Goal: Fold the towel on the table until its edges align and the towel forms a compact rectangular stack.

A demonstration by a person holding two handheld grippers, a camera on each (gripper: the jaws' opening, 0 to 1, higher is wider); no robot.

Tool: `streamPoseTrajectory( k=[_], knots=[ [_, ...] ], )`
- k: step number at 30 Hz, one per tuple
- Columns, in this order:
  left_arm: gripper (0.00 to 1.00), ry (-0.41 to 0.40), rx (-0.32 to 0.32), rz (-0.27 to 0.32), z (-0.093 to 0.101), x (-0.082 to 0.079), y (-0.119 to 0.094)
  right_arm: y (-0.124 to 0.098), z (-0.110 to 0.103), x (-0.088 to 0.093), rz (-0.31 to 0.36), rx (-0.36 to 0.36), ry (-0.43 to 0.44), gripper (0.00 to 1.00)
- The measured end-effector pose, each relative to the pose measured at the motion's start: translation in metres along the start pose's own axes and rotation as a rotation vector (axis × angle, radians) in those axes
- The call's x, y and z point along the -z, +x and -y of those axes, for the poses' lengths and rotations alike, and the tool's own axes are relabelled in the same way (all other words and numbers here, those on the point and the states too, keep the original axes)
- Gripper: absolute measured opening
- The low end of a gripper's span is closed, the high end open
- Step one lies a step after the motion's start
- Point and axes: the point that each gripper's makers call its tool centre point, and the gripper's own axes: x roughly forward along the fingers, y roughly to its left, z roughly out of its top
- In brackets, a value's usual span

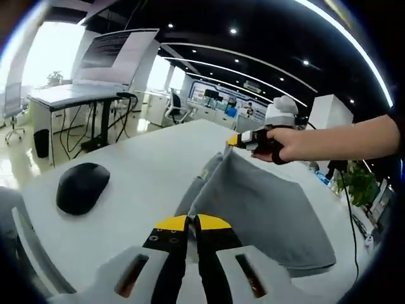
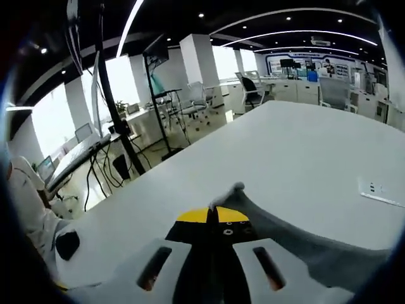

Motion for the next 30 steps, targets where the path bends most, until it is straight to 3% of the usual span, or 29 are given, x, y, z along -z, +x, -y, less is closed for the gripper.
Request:
streamPoseTrajectory(
  k=[3, 9, 17, 25, 30],
  knots=[
    [0.05, 0.013, -0.027, -0.034, -0.008, 0.011, 0.005, 0.007, -0.001, 0.003, -0.004, -0.009, -0.016, 0.00],
    [0.06, 0.029, -0.032, -0.050, -0.010, 0.014, 0.008, 0.012, -0.003, 0.002, -0.004, -0.042, -0.011, 0.02],
    [0.10, 0.072, -0.093, -0.035, -0.023, 0.002, -0.005, 0.001, 0.009, -0.012, 0.014, -0.028, -0.031, 0.05],
    [0.18, 0.141, -0.066, -0.005, -0.010, -0.017, -0.012, -0.022, 0.031, -0.019, 0.022, 0.003, -0.020, 0.06],
    [0.23, 0.212, -0.009, 0.012, 0.013, -0.032, -0.018, -0.043, 0.048, -0.023, 0.021, 0.013, -0.034, 0.11]
  ],
)
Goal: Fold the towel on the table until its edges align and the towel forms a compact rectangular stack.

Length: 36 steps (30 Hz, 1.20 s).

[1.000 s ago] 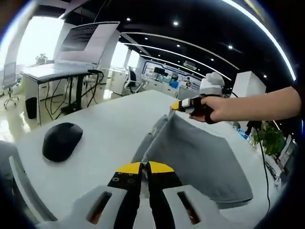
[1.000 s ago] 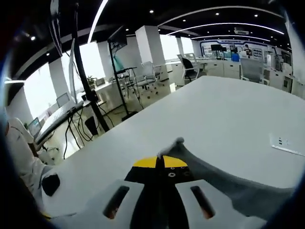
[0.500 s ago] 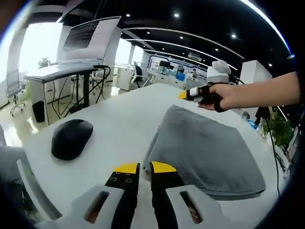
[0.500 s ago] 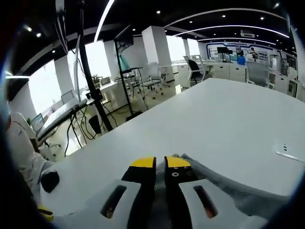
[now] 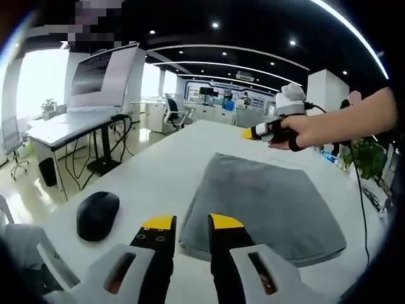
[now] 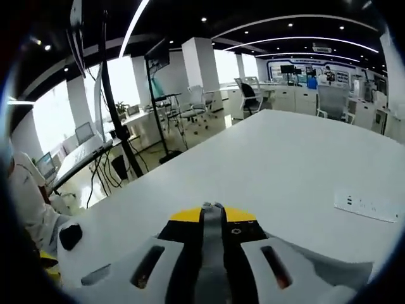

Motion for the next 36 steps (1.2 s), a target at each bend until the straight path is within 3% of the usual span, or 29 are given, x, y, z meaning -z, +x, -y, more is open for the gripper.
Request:
streamPoseTrajectory(
  k=[7, 14, 20, 22, 29, 36],
  knots=[
    [0.34, 0.096, 0.046, 0.024, 0.032, -0.022, -0.010, -0.028, 0.025, 0.000, -0.027, 0.040, -0.033, 0.27],
    [0.52, 0.102, 0.089, 0.015, 0.057, -0.026, -0.016, -0.070, 0.030, -0.001, -0.026, 0.042, -0.073, 0.36],
    [0.68, 0.125, 0.140, -0.008, 0.088, -0.027, -0.019, -0.090, 0.046, -0.001, -0.028, 0.038, -0.111, 0.44],
    [0.69, 0.157, 0.143, -0.052, 0.097, -0.021, -0.020, -0.095, 0.051, 0.000, -0.031, 0.037, -0.116, 0.45],
    [0.73, 0.195, 0.226, -0.111, 0.143, -0.007, -0.022, -0.120, 0.090, 0.010, -0.057, 0.063, -0.126, 0.45],
    [0.72, 0.208, 0.302, -0.127, 0.186, 0.007, -0.023, -0.144, 0.118, 0.031, -0.087, 0.091, -0.120, 0.45]
  ],
)
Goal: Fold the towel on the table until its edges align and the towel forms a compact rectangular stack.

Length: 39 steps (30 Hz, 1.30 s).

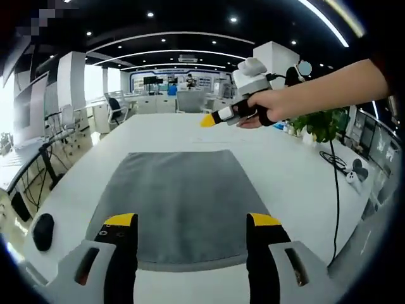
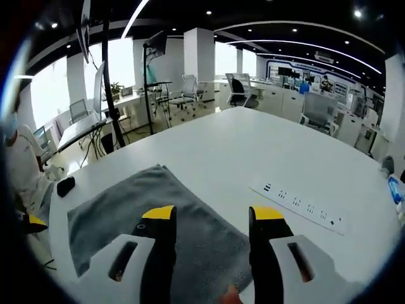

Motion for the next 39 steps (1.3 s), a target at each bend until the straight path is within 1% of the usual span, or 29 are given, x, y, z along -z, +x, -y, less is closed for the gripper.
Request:
streamPoseTrajectory(
  k=[2, 5, 6, 10, 11, 13, 14, 16, 18, 20, 25, 29, 32, 34, 37, 39],
  knots=[
    [0.73, 0.002, 0.018, -0.005, 0.010, 0.000, 0.002, -0.004, 0.007, 0.007, -0.010, 0.005, 0.009, 0.45],
    [0.73, 0.013, 0.055, -0.013, 0.029, -0.001, 0.006, -0.015, 0.016, 0.019, -0.026, 0.017, 0.016, 0.45],
    [0.73, 0.014, 0.057, -0.013, 0.032, -0.001, 0.006, -0.017, 0.018, 0.022, -0.030, 0.019, 0.015, 0.45],
    [0.72, 0.017, 0.097, -0.024, 0.049, 0.001, 0.012, -0.029, 0.025, 0.033, -0.041, 0.031, 0.016, 0.45],
    [0.71, 0.021, 0.119, -0.032, 0.055, 0.002, 0.014, -0.032, 0.027, 0.036, -0.044, 0.036, 0.019, 0.45],
    [0.64, 0.026, 0.164, -0.040, 0.064, 0.005, 0.017, -0.035, 0.031, 0.041, -0.049, 0.043, 0.028, 0.45],
    [0.62, 0.024, 0.176, -0.040, 0.069, 0.006, 0.019, -0.037, 0.032, 0.043, -0.051, 0.045, 0.031, 0.45],
    [0.63, 0.028, 0.197, -0.043, 0.076, 0.007, 0.023, -0.038, 0.035, 0.049, -0.062, 0.048, 0.036, 0.45],
    [0.60, 0.030, 0.228, -0.054, 0.084, 0.011, 0.027, -0.040, 0.038, 0.057, -0.076, 0.051, 0.034, 0.44],
    [0.58, 0.033, 0.240, -0.058, 0.089, 0.013, 0.030, -0.039, 0.040, 0.063, -0.088, 0.053, 0.036, 0.44],
    [0.54, 0.039, 0.285, -0.079, 0.103, 0.018, 0.034, -0.035, 0.042, 0.077, -0.115, 0.051, 0.051, 0.41],
    [0.48, 0.061, 0.316, -0.100, 0.108, 0.026, 0.038, -0.027, 0.042, 0.084, -0.130, 0.043, 0.068, 0.41],
    [0.45, 0.072, 0.330, -0.111, 0.113, 0.029, 0.039, -0.021, 0.041, 0.089, -0.138, 0.035, 0.070, 0.41],
    [0.43, 0.083, 0.344, -0.125, 0.118, 0.031, 0.040, -0.017, 0.040, 0.091, -0.143, 0.029, 0.073, 0.40],
    [0.37, 0.083, 0.362, -0.146, 0.126, 0.036, 0.040, -0.011, 0.041, 0.097, -0.155, 0.023, 0.080, 0.40],
    [0.34, 0.093, 0.373, -0.167, 0.130, 0.041, 0.041, -0.007, 0.041, 0.102, -0.163, 0.019, 0.087, 0.39]
  ],
)
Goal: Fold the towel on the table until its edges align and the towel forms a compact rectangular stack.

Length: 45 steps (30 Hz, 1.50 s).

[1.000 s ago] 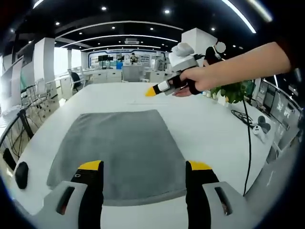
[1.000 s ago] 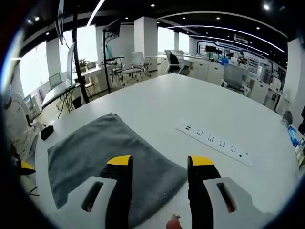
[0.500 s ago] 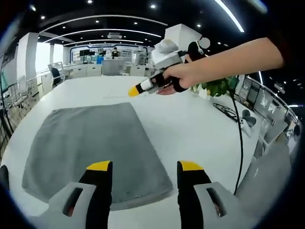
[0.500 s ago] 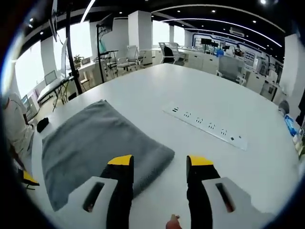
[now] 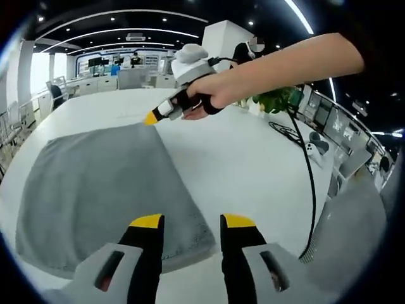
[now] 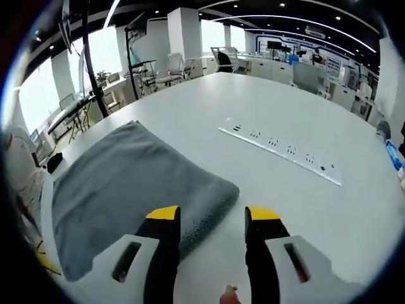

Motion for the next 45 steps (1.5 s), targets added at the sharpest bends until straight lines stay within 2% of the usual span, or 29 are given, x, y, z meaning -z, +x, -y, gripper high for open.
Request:
streamPoseTrajectory(
  k=[3, 5, 11, 16, 21, 24, 27, 32, 37, 45],
  knots=[
    [0.30, 0.006, 0.015, -0.027, 0.004, 0.005, 0.003, 0.008, 0.000, 0.007, -0.015, -0.007, 0.009, 0.38],
    [0.24, -0.010, 0.050, -0.045, 0.010, 0.010, 0.005, 0.011, 0.001, 0.009, -0.019, -0.010, 0.014, 0.37],
    [0.23, 0.003, 0.049, -0.076, 0.013, 0.017, 0.011, 0.019, 0.004, 0.016, -0.025, -0.019, 0.029, 0.34],
    [0.22, 0.032, 0.037, -0.115, 0.013, 0.026, 0.016, 0.021, 0.005, 0.015, -0.002, -0.022, 0.045, 0.30],
    [0.20, 0.050, 0.029, -0.161, 0.010, 0.037, 0.021, 0.022, -0.003, 0.015, -0.003, -0.057, 0.063, 0.16],
    [0.18, 0.076, 0.026, -0.171, 0.009, 0.037, 0.023, 0.022, -0.007, 0.015, 0.004, -0.066, 0.055, 0.10],
    [0.13, 0.123, 0.019, -0.183, 0.007, 0.038, 0.024, 0.021, -0.008, 0.014, 0.012, -0.068, 0.038, 0.06],
    [0.08, 0.141, 0.026, -0.189, 0.008, 0.037, 0.026, 0.019, -0.005, 0.014, 0.014, -0.062, 0.017, 0.03],
    [0.05, 0.182, 0.065, -0.199, 0.017, 0.035, 0.032, 0.013, 0.003, 0.018, 0.015, -0.049, -0.006, 0.03],
    [0.04, 0.258, 0.172, -0.200, 0.049, 0.029, 0.050, -0.005, 0.034, 0.034, 0.017, -0.003, 0.022, 0.03]
  ],
)
